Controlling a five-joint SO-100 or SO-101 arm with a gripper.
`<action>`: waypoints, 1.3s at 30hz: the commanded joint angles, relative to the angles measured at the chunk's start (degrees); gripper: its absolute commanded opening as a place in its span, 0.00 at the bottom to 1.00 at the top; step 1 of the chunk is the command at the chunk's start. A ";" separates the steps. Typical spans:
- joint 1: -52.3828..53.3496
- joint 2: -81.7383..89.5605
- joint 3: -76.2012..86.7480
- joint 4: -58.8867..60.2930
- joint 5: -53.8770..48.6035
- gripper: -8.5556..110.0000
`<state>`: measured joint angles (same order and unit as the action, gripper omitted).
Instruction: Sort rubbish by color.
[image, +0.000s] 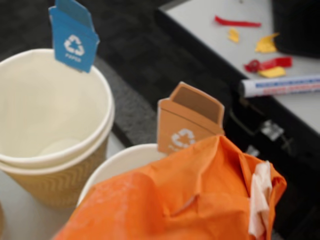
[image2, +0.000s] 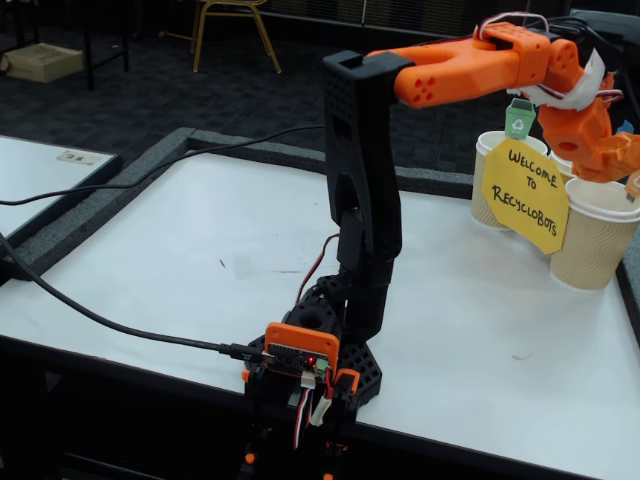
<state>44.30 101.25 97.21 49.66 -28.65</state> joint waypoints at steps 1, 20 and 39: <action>1.85 1.41 -6.94 -1.93 0.35 0.15; 2.29 1.49 -6.24 -1.67 0.35 0.18; 0.97 7.73 -22.15 13.01 0.97 0.18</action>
<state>45.53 101.16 90.62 56.95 -28.65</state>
